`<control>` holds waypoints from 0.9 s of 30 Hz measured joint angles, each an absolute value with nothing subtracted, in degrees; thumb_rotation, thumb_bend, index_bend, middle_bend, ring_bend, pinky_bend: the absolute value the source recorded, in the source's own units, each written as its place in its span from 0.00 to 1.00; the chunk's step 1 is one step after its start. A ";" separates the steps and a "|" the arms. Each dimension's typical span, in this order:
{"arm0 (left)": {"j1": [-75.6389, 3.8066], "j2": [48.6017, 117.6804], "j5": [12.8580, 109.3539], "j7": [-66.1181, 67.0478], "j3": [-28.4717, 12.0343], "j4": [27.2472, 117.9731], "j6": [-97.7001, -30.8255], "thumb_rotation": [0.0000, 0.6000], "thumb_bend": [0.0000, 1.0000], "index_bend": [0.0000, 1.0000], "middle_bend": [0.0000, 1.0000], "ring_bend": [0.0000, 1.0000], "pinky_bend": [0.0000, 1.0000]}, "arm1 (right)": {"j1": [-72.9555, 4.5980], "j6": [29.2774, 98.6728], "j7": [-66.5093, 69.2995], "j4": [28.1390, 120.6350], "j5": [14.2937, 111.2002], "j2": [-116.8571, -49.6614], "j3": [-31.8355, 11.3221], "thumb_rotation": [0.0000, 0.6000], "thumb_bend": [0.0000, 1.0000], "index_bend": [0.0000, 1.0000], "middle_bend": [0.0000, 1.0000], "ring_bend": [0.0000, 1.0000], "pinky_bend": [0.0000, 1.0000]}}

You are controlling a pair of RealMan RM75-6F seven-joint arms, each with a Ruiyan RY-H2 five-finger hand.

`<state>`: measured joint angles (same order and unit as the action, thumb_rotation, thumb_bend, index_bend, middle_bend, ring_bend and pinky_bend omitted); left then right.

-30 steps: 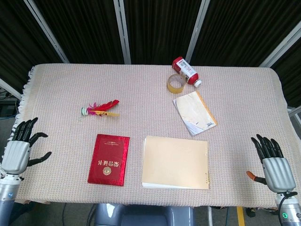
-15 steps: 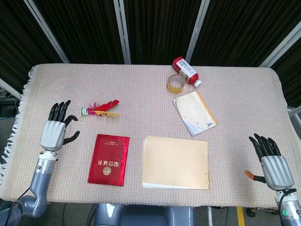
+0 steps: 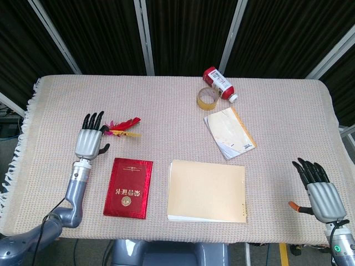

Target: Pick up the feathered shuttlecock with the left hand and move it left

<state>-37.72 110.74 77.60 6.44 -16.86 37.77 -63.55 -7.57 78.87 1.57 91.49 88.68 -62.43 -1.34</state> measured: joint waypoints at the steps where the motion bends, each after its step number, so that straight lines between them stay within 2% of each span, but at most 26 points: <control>1: -38.91 111.98 77.44 5.52 -16.93 35.66 -62.61 1.00 0.23 0.39 0.00 0.00 0.00 | -7.75 78.51 1.44 91.50 88.51 -62.48 -1.36 1.00 0.03 0.00 0.00 0.00 0.00; 8: -44.67 117.47 77.27 -0.33 -16.84 26.70 -58.49 1.00 0.27 0.38 0.00 0.00 0.00 | -8.81 76.29 1.27 91.30 86.99 -62.71 -1.61 1.00 0.03 0.00 0.00 0.00 0.00; 12: -46.95 119.85 77.06 -2.07 -16.82 22.62 -56.82 1.00 0.34 0.39 0.00 0.00 0.00 | -9.38 74.69 1.71 91.18 86.22 -62.59 -1.61 1.00 0.03 0.00 0.00 0.00 0.00; 22: -51.57 124.21 75.78 -4.64 -16.91 13.11 -51.57 1.00 0.34 0.39 0.00 0.00 0.00 | -9.10 75.87 3.75 91.55 87.18 -61.27 -1.14 1.00 0.03 0.00 0.00 0.00 0.00; 27: -53.31 125.82 75.02 -4.71 -16.98 10.63 -48.89 1.00 0.42 0.48 0.00 0.00 0.00 | -8.37 77.53 4.62 91.93 88.36 -60.57 -0.71 1.00 0.03 0.00 0.00 0.00 0.00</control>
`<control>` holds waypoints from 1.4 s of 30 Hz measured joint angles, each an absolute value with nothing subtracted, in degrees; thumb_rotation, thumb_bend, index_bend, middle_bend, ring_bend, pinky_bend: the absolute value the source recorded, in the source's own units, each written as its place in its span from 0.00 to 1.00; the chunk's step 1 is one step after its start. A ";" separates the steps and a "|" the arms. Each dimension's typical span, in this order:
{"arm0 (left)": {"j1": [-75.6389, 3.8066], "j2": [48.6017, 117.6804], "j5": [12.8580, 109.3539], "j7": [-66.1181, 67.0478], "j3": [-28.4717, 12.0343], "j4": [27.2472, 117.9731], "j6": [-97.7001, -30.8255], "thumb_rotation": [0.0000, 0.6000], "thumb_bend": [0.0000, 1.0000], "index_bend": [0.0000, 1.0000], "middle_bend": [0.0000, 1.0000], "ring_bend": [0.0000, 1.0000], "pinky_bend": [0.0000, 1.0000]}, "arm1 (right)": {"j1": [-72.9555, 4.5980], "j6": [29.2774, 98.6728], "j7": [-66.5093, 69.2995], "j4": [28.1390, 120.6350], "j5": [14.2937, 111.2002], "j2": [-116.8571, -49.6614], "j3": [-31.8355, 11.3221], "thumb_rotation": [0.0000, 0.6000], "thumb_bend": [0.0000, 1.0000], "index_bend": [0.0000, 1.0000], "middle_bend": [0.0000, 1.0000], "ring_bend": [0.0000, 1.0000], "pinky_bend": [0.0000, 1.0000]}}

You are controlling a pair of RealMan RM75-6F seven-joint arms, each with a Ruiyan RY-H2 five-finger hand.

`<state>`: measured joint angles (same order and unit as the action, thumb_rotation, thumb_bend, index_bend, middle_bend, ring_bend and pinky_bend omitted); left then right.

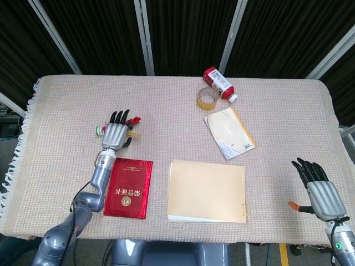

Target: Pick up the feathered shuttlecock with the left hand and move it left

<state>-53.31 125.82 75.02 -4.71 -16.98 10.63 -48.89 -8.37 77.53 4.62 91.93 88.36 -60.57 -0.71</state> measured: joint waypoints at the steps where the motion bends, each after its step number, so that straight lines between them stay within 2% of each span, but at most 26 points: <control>1: -53.58 126.17 74.99 -4.86 -16.90 10.28 -48.83 1.00 0.44 0.51 0.00 0.00 0.00 | -8.27 77.73 4.66 91.99 88.54 -60.51 -0.63 1.00 0.03 0.00 0.00 0.00 0.00; 6: -54.01 127.04 75.28 -5.77 -16.21 9.32 -49.88 1.00 0.56 0.65 0.01 0.00 0.00 | -8.15 77.83 5.24 92.22 89.46 -60.19 -0.03 1.00 0.03 0.00 0.00 0.00 0.00; 11: -53.41 127.19 75.95 -8.99 -15.58 9.45 -54.55 1.00 0.65 0.77 0.07 0.00 0.00 | -8.32 77.32 4.97 92.12 89.05 -60.34 0.00 1.00 0.03 0.00 0.00 0.00 0.00; 18: -50.25 125.95 77.45 -13.41 -14.03 10.62 -63.29 1.00 0.63 0.78 0.09 0.00 0.00 | -8.41 76.75 4.06 92.19 87.98 -60.68 -0.20 1.00 0.03 0.00 0.00 0.00 0.00; 26: -42.67 120.69 79.80 -18.71 -11.75 15.63 -78.02 1.00 0.61 0.77 0.11 0.00 0.00 | -8.87 76.42 6.28 92.44 89.35 -60.52 0.14 1.00 0.03 0.00 0.00 0.00 0.00; 29: -39.20 117.34 80.84 -20.27 -10.73 18.31 -82.92 1.00 0.61 0.73 0.12 0.00 0.00 | -8.90 76.84 6.93 92.40 89.86 -60.37 0.29 1.00 0.03 0.00 0.00 0.00 0.00; 34: -34.88 110.37 81.97 -21.76 -9.09 24.50 -85.11 1.00 0.55 0.61 0.10 0.00 0.00 | -9.74 75.00 8.89 91.91 89.44 -60.60 0.26 1.00 0.04 0.00 0.00 0.00 0.00; 36: -33.26 107.90 82.20 -21.76 -8.39 27.08 -85.05 1.00 0.48 0.50 0.06 0.00 0.00 | -10.12 73.99 9.02 91.61 88.51 -60.75 0.09 1.00 0.04 0.00 0.00 0.00 0.00; 39: -31.35 103.98 82.49 -20.56 -7.19 31.47 -83.66 1.00 0.39 0.28 0.01 0.00 0.00 | -10.27 73.76 8.71 91.54 87.19 -60.90 -0.37 1.00 0.05 0.00 0.00 0.00 0.00; 40: -30.89 102.66 82.51 -20.02 -6.92 33.26 -83.07 1.00 0.38 0.24 0.01 0.00 0.00 | -10.23 73.90 8.52 91.59 86.99 -60.92 -0.49 1.00 0.05 0.00 0.00 0.00 0.00; 42: -30.43 101.21 82.52 -19.34 -6.78 35.93 -82.46 1.00 0.38 0.24 0.01 0.00 0.00 | -10.05 74.38 8.26 91.85 86.79 -60.95 -0.65 1.00 0.05 0.00 0.00 0.00 0.00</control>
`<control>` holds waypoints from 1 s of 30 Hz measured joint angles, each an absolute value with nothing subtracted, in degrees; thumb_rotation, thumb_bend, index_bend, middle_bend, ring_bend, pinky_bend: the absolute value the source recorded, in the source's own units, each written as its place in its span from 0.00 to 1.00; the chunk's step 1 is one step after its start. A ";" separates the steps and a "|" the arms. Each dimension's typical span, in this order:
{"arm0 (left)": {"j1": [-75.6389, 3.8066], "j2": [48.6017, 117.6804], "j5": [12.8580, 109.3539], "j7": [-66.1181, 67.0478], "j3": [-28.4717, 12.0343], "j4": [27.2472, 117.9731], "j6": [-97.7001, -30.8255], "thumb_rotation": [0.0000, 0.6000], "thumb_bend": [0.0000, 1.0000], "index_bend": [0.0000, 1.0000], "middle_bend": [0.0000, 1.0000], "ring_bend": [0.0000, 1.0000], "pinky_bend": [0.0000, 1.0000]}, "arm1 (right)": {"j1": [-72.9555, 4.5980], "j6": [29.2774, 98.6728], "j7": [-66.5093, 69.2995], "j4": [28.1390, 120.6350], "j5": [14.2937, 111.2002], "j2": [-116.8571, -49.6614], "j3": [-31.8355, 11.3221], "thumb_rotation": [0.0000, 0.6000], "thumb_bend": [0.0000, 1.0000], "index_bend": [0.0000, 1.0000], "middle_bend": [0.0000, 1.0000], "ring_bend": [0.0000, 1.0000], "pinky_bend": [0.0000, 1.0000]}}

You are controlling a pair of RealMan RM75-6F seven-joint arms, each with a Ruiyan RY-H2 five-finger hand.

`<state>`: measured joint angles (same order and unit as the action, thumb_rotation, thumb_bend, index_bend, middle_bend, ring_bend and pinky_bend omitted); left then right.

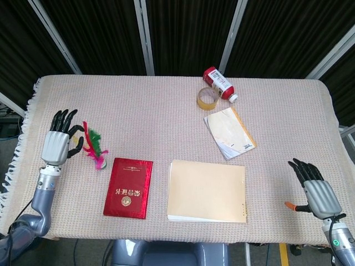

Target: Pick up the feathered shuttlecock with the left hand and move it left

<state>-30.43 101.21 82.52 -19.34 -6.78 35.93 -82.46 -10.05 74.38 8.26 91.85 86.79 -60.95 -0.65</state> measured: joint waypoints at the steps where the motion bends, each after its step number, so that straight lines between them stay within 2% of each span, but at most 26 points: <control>1: -30.24 100.53 82.54 -18.77 -6.76 37.58 -82.16 1.00 0.38 0.26 0.01 0.00 0.00 | -9.98 74.52 8.18 91.98 86.77 -60.96 -0.68 1.00 0.05 0.00 0.00 0.00 0.00; 7: -30.10 98.34 83.73 -16.50 -6.75 43.60 -82.40 1.00 0.32 0.22 0.01 0.00 0.00 | -9.80 74.70 6.43 92.34 86.72 -61.14 -0.53 1.00 0.05 0.00 0.00 0.00 0.00; 13: -30.22 97.02 85.94 -16.07 -6.66 48.91 -84.84 1.00 0.26 0.04 0.00 0.00 0.00 | -9.81 74.49 5.71 92.48 86.56 -61.14 -0.40 1.00 0.05 0.00 0.00 0.00 0.00; 18: -29.18 93.74 86.36 -14.73 -6.53 56.24 -86.15 1.00 0.23 0.01 0.00 0.00 0.00 | -9.45 75.31 6.38 92.25 86.07 -60.81 -0.76 1.00 0.05 0.00 0.00 0.00 0.00; 21: -27.77 89.35 85.11 -9.37 -5.84 64.14 -85.12 1.00 0.20 0.00 0.00 0.00 0.00 | -9.18 75.90 6.36 92.01 85.32 -60.74 -1.27 1.00 0.05 0.00 0.00 0.00 0.00; 25: -24.95 80.97 83.34 -1.40 -4.10 79.99 -84.07 1.00 0.19 0.00 0.00 0.00 0.00 | -9.11 75.86 6.74 92.02 85.08 -60.49 -1.41 1.00 0.05 0.00 0.00 0.00 0.00; 30: -18.38 70.37 82.46 7.37 -1.46 95.81 -87.51 1.00 0.20 0.00 0.00 0.00 0.00 | -8.97 76.28 6.31 92.70 86.66 -60.31 -0.80 1.00 0.05 0.00 0.00 0.00 0.00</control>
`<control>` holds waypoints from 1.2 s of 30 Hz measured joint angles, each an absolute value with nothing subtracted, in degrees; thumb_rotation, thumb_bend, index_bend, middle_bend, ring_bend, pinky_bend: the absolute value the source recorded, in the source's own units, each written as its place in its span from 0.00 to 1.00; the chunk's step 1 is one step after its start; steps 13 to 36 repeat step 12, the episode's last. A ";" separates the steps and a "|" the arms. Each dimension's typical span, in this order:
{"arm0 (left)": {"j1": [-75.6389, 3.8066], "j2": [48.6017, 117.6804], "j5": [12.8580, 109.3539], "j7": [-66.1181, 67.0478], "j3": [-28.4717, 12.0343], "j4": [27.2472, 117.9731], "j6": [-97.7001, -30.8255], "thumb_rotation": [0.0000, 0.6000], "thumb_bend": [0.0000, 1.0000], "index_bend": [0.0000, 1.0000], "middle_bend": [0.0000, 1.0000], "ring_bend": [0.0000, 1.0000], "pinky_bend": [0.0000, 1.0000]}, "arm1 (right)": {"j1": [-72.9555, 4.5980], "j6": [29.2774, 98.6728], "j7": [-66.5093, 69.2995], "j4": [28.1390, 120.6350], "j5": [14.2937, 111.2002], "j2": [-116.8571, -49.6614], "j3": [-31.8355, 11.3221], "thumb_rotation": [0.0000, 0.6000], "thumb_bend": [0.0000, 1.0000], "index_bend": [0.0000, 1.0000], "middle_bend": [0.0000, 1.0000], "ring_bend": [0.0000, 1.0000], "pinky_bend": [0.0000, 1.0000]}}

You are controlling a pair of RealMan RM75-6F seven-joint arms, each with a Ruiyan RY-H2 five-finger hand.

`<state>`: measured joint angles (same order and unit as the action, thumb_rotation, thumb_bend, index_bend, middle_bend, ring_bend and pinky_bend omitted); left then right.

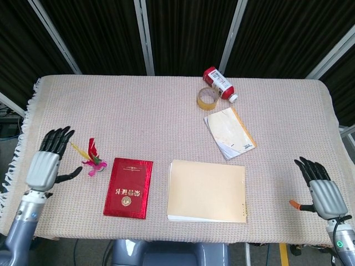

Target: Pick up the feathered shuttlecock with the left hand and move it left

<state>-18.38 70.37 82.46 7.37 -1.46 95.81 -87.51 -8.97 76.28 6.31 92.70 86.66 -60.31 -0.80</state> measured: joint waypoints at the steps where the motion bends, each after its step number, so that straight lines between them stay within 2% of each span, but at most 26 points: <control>1: -16.37 68.60 82.17 10.29 -0.91 97.75 -89.48 1.00 0.20 0.00 0.00 0.00 0.00 | -8.91 76.40 6.17 92.86 86.98 -60.29 -0.64 1.00 0.05 0.00 0.00 0.00 0.00; 5: -8.90 68.15 79.83 18.88 0.80 99.64 -96.51 1.00 0.21 0.00 0.00 0.00 0.00 | -8.73 76.54 5.23 93.59 87.53 -60.16 -0.16 1.00 0.05 0.00 0.00 0.00 0.00; 10: -4.21 70.63 74.59 22.12 1.50 98.62 -98.57 1.00 0.22 0.00 0.00 0.00 0.00 | -8.17 77.75 3.42 94.17 88.04 -60.19 0.04 1.00 0.05 0.00 0.00 0.00 0.00; 36: -3.48 71.00 74.36 22.75 1.45 98.38 -98.69 1.00 0.22 0.00 0.00 0.00 0.00 | -7.83 78.45 3.20 94.42 88.75 -60.09 0.29 1.00 0.05 0.00 0.00 0.00 0.00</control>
